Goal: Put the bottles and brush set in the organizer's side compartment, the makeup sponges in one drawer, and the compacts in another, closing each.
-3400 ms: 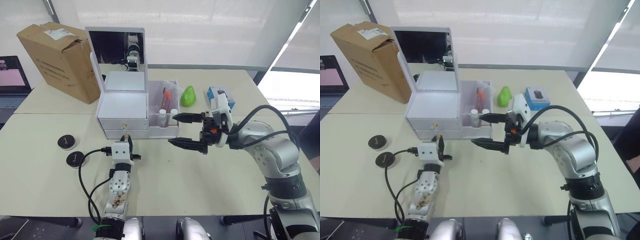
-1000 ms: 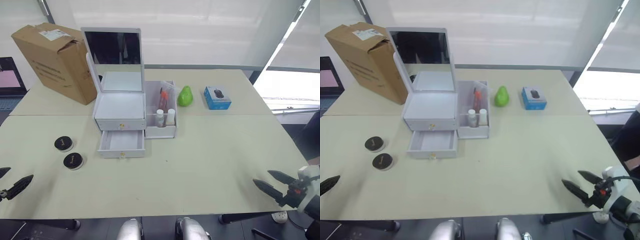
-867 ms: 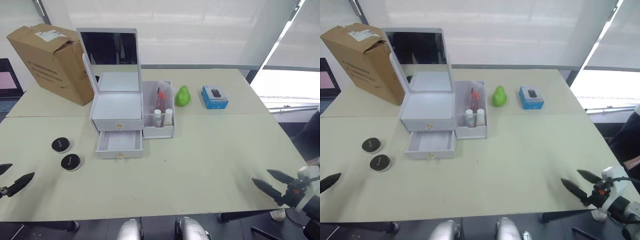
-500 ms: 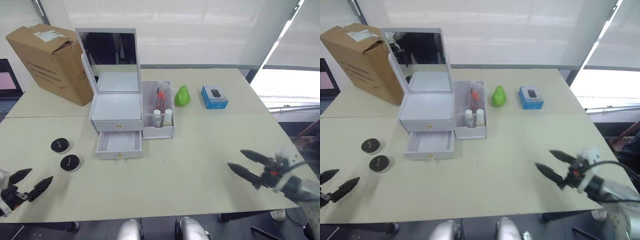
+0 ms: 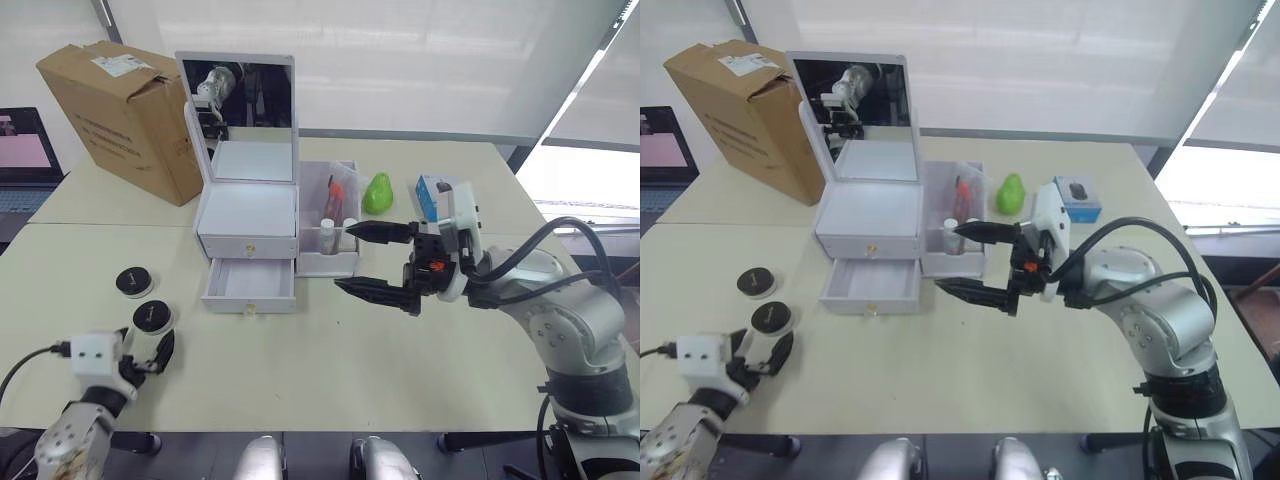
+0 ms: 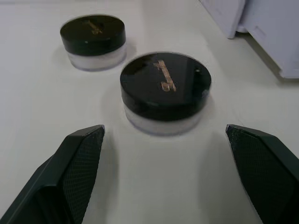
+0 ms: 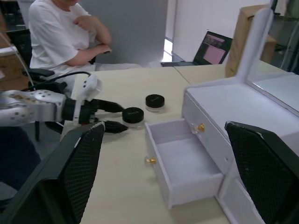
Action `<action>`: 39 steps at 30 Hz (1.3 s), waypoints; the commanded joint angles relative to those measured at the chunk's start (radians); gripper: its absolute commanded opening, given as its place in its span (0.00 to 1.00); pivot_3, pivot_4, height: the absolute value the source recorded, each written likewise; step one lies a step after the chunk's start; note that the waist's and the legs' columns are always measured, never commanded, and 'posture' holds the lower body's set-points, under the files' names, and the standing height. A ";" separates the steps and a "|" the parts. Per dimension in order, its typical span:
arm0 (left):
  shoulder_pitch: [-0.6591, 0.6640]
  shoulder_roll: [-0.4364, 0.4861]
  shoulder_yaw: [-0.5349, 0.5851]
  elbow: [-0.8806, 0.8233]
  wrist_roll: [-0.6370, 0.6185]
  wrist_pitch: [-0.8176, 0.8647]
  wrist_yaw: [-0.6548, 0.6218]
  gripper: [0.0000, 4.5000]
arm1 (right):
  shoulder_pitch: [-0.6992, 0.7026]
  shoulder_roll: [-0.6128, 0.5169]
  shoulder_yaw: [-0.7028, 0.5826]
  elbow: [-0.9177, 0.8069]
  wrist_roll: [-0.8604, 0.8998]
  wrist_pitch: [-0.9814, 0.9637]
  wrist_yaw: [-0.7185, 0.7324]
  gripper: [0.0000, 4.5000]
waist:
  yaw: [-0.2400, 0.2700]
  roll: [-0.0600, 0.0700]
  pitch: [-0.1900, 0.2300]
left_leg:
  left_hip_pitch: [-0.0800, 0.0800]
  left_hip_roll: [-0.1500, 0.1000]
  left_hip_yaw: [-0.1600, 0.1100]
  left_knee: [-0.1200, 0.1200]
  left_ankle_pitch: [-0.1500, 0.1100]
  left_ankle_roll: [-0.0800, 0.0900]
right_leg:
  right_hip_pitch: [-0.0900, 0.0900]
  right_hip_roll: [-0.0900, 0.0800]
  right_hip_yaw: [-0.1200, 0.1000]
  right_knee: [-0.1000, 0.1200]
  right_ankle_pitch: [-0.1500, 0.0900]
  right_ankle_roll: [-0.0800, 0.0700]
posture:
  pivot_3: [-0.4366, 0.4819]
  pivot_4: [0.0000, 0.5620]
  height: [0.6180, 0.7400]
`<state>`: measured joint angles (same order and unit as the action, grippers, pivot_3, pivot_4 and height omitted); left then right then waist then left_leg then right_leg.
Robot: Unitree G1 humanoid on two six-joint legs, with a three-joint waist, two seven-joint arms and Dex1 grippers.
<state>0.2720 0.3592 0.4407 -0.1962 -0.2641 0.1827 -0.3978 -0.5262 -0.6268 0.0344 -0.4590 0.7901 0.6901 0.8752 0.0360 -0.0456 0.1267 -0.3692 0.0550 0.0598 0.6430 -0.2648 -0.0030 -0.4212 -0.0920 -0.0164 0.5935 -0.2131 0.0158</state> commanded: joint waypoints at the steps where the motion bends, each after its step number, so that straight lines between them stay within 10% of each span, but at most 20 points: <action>1: -0.036 0.004 -0.020 0.021 0.035 0.001 0.046 0.99 | -0.024 0.005 -0.005 0.012 -0.005 -0.010 0.013 1.00 | -0.002 -0.001 -0.001 | 0.000 -0.001 0.000 0.000 0.000 0.000 | 0.002 0.000 0.001 0.000 0.001 -0.001 | 0.48 0.27 1.00; 14: -0.097 -0.032 -0.011 0.038 0.002 0.033 0.128 0.99 | -0.011 0.007 -0.006 0.014 -0.023 -0.011 0.023 1.00 | -0.012 -0.002 -0.003 | 0.000 -0.001 -0.002 0.000 0.000 0.001 | 0.002 0.000 0.001 0.001 0.002 0.000 | 0.48 0.27 1.00; 20: -0.073 -0.038 -0.014 0.005 0.000 0.026 0.130 0.65 | -0.003 0.012 0.004 0.014 -0.030 -0.014 0.023 1.00 | -0.015 -0.002 -0.003 | 0.000 -0.002 -0.002 0.000 0.000 0.001 | 0.001 0.000 0.001 0.001 0.002 0.000 | 0.48 0.27 1.00; 29: -0.114 -0.033 0.046 -0.090 -0.041 -0.093 0.139 0.65 | 0.016 0.017 0.015 0.011 -0.041 -0.016 0.016 1.00 | -0.013 -0.002 -0.002 | -0.001 -0.001 -0.002 0.000 0.000 0.001 | 0.001 0.000 0.000 0.001 0.002 0.000 | 0.48 0.27 1.00; 39: -0.221 0.063 -0.207 -0.209 -0.112 0.075 -0.041 0.65 | 0.042 0.033 0.028 0.000 -0.071 -0.016 -0.001 1.00 | -0.017 -0.001 -0.004 | -0.001 -0.004 -0.002 0.000 0.001 0.001 | 0.002 0.000 0.003 0.000 0.003 0.001 | 0.48 0.27 1.00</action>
<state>0.0644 0.4067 0.2624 -0.3931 -0.3801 0.2324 -0.4259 -0.4832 -0.5960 0.0726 -0.4241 0.7184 0.6880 0.8805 0.0186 -0.0466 0.1227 -0.3698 0.0513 0.0573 0.6432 -0.2640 -0.0018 -0.4192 -0.0908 -0.0131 0.5939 -0.2103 0.0167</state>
